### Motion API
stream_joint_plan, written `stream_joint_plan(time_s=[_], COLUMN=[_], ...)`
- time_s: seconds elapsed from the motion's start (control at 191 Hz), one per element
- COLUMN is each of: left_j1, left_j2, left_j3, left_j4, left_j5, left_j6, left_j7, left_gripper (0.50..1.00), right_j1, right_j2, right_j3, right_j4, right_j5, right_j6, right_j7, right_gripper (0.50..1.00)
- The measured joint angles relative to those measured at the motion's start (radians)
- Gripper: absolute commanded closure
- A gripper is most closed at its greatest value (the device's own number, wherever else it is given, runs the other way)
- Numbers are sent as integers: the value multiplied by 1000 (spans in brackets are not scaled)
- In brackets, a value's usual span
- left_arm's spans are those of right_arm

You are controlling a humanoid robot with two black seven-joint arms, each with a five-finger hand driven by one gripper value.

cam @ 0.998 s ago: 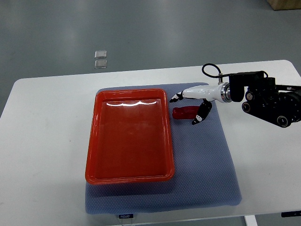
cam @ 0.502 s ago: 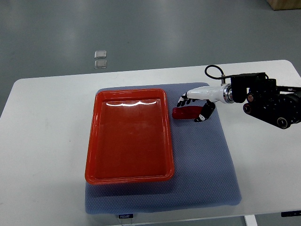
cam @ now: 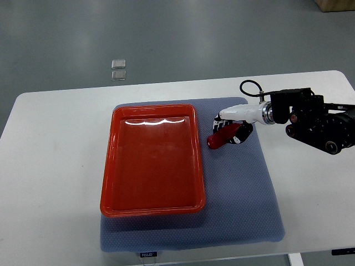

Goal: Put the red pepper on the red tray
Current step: 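Close the right hand's fingers around the red pepper, then lift the red pepper and carry it over the red tray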

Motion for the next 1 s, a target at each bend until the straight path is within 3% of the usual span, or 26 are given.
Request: stream_joint_plan(time_s=[0.131, 0.465, 0.679, 0.998], left_j1=[0, 0, 0, 0], left_j2=[0, 0, 0, 0], left_j3=[0, 0, 0, 0], left_j4=[0, 0, 0, 0], left_j5=[0, 0, 0, 0], left_j6=[0, 0, 0, 0], left_j7=[0, 0, 0, 0], left_gripper=[500, 500, 500, 500], right_j1=[2, 17, 109, 175], right_j2=[1, -2, 0, 139], right_j3=[0, 1, 15, 20], right_j4=[-1, -8, -15, -56], right_j5=[-2, -2, 16, 41], right_j6=[2, 6, -1, -15], right_j7=[0, 1, 7, 11], right_gripper=[1000, 1000, 1000, 1000])
